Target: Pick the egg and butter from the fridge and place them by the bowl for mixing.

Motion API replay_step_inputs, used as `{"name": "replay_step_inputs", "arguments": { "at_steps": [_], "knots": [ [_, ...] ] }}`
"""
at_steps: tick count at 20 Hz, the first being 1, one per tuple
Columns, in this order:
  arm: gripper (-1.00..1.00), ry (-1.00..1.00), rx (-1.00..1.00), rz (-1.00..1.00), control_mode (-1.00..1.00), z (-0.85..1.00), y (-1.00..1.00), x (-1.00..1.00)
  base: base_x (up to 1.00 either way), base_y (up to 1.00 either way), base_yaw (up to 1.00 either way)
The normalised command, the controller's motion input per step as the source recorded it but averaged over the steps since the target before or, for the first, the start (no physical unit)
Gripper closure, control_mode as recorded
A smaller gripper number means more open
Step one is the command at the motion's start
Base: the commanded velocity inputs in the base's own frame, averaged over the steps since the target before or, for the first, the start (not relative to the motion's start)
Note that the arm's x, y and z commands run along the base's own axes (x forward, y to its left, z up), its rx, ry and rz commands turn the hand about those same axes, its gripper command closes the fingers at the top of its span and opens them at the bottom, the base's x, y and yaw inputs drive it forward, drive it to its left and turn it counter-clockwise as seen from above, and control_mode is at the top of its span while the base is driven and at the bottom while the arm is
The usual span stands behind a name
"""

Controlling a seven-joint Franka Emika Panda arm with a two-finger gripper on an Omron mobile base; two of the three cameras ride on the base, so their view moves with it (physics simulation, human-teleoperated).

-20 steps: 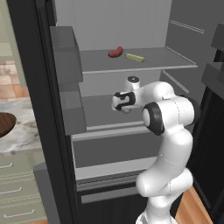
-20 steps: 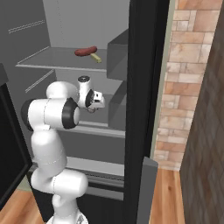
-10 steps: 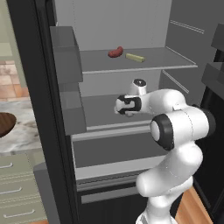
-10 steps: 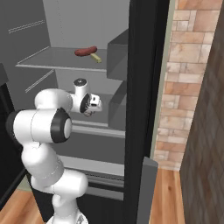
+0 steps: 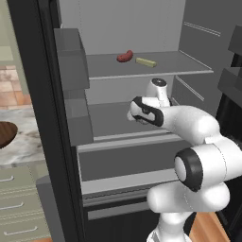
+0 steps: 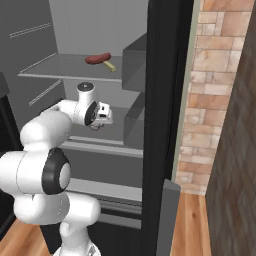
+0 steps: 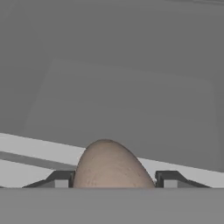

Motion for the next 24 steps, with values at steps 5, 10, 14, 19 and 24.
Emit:
{"name": "replay_step_inputs", "arguments": {
  "at_steps": [5,10,14,19,24],
  "knots": [
    [1.00,0.07,0.00,0.00,-1.00,0.40,-0.02,-0.54,0.00,0.00,0.00],
    [1.00,0.03,0.06,-0.01,-1.00,0.29,-0.04,-0.61,0.00,0.00,0.00],
    [1.00,0.00,0.06,-0.06,-1.00,0.29,0.00,-0.59,0.00,0.00,0.00],
    [1.00,0.00,0.00,-0.01,-1.00,0.27,-0.01,-0.62,0.00,0.00,0.00],
    [1.00,0.00,0.00,0.00,-1.00,0.21,-0.06,-0.58,0.00,0.00,0.00]
  ]
}}
